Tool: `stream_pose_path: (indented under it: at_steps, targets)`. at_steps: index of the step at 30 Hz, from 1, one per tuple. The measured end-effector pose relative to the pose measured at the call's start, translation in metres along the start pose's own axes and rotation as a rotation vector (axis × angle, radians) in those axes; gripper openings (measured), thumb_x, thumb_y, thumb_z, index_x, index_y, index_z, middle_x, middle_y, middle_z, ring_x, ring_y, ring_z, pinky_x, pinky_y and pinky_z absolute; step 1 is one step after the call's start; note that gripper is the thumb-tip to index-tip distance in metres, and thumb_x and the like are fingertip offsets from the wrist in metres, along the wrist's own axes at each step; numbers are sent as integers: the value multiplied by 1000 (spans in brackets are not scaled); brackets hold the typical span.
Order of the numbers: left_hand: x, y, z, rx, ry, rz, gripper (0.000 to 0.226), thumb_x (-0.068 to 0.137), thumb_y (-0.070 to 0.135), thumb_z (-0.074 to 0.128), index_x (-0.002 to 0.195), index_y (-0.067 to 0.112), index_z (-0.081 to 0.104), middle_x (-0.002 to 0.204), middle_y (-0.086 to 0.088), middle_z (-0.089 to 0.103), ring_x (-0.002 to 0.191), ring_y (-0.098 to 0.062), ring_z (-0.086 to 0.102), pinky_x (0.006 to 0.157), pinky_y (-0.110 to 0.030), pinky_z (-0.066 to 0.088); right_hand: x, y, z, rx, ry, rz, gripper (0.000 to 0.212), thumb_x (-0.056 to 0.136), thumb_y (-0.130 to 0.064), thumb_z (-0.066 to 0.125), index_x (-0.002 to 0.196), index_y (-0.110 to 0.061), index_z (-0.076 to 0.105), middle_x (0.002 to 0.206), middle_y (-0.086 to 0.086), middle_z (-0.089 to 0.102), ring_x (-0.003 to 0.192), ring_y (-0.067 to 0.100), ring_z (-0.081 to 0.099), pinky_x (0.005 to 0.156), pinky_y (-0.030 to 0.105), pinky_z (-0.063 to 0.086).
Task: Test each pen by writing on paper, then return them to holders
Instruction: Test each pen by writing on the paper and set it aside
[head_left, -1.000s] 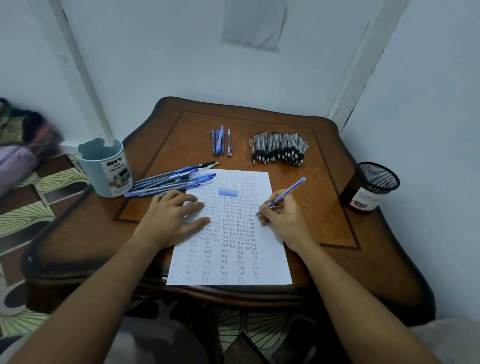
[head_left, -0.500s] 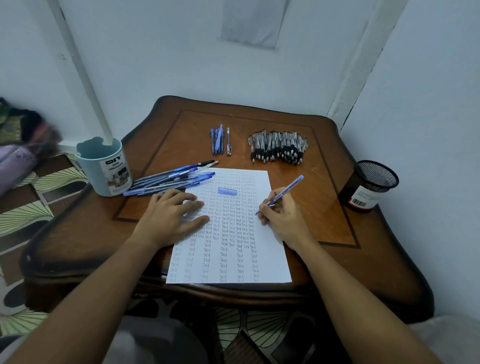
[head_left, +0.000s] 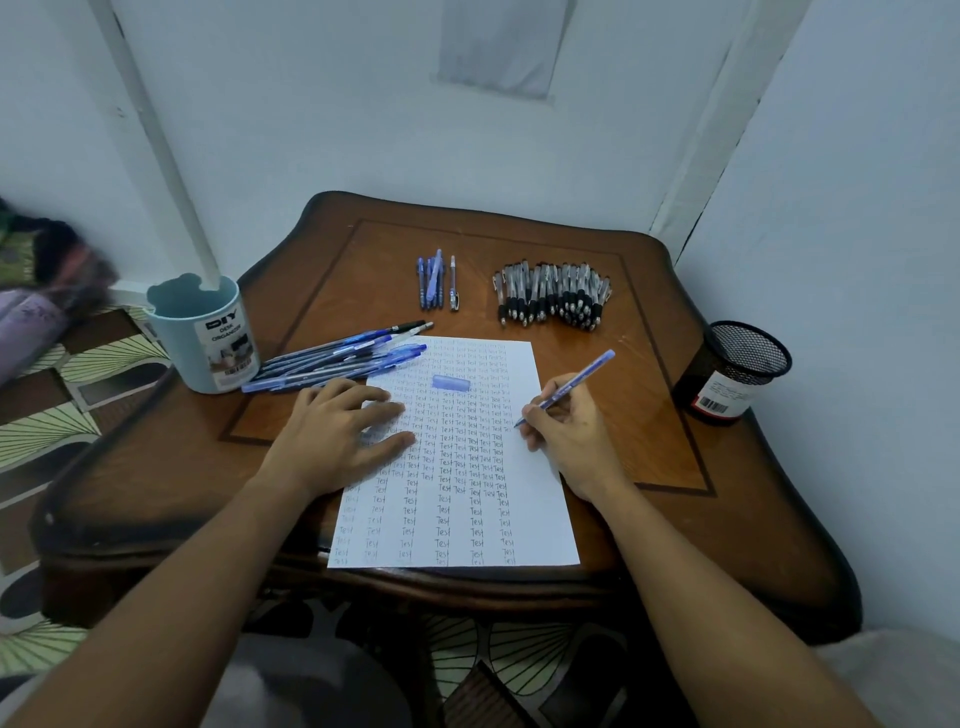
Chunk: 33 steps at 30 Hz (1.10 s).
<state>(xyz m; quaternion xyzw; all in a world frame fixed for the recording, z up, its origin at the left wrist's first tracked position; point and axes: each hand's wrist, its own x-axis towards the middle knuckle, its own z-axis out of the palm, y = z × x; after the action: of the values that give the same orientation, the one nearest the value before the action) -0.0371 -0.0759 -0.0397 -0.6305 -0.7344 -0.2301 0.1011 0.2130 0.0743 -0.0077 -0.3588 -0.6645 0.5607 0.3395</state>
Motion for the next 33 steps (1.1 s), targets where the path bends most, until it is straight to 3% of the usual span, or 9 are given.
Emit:
stream_pose_path:
  at_steps: [10,12,15,17,21,23,26,30,33]
  targets:
    - [-1,1,-1,-1,-1,-4,69,86,81,29,112,34,74,116,12,67,111,-18,54,82,-40,35,0,-1,2,-55,-11,7,20,94,3,60,96,-12,47,80,15,61,67,21,61,61,33,52]
    - [-2,3,-1,0,-15,-8,69,86,81,28,112,35,73,117,12,66,111,-17,53,82,-40,34,1,0,1,48,6,15,18,95,4,58,97,-9,47,79,14,61,67,23,60,60,33,53]
    - [-1,4,-3,-9,-42,-19,69,87,80,26,114,36,72,118,14,65,112,-15,51,84,-40,36,3,-6,-1,175,53,5,4,99,-4,58,103,-4,56,79,11,65,69,21,65,66,32,58]
    - [1,5,-5,-15,-55,-25,68,89,78,25,115,35,71,118,15,65,113,-13,51,85,-40,36,9,-14,2,148,64,-39,8,101,-12,56,103,-9,64,76,9,65,67,20,65,64,33,59]
    - [4,7,-7,-43,-39,-46,55,92,64,33,114,30,71,117,17,67,112,-12,53,86,-42,38,29,-27,23,-330,-30,-179,4,100,-15,59,101,-18,59,89,4,66,79,21,66,69,37,59]
    - [3,6,-5,-45,-34,-44,51,94,59,34,114,30,70,116,17,67,111,-13,53,86,-42,37,36,-26,36,-563,-134,-220,14,97,-15,64,105,-19,53,105,0,62,94,15,60,73,28,50]
    - [2,4,-4,-29,-39,-44,45,96,55,34,116,31,67,115,18,67,111,-12,53,85,-40,36,43,-23,52,-769,-234,-219,19,97,-16,62,108,-22,49,110,6,60,96,19,55,70,31,40]
    - [3,5,-6,-25,-52,-61,51,95,56,31,121,28,64,115,15,68,112,-16,54,87,-40,35,46,-24,60,-847,-236,-254,21,96,-5,58,104,-21,48,101,9,63,91,24,55,70,38,47]
    - [5,3,-7,-36,-128,-83,60,93,63,28,135,29,52,122,15,64,119,-13,49,92,-38,32,38,-27,64,-739,-338,-284,25,95,-7,63,102,-25,48,103,1,63,87,15,56,66,20,44]
